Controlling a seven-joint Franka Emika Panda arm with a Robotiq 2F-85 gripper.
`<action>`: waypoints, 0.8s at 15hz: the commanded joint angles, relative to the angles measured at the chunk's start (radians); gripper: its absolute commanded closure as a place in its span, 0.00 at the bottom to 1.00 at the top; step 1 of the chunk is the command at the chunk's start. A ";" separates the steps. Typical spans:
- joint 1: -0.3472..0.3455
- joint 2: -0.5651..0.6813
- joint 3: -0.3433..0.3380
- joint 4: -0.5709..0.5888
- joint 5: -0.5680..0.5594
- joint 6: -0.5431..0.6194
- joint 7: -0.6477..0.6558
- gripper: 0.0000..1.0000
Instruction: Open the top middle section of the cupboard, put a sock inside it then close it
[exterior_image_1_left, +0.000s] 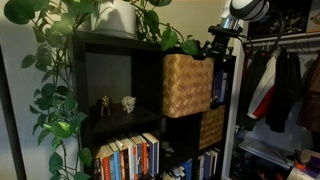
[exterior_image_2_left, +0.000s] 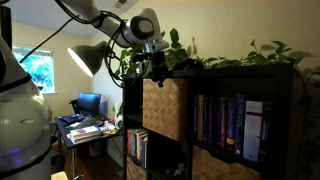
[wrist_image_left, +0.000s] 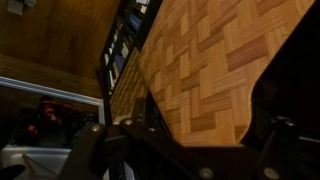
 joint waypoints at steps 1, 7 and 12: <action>0.001 -0.076 -0.010 -0.034 -0.001 -0.083 0.011 0.00; -0.004 -0.102 -0.011 -0.029 -0.007 -0.118 0.010 0.00; -0.003 -0.096 -0.013 -0.002 -0.013 -0.055 -0.014 0.00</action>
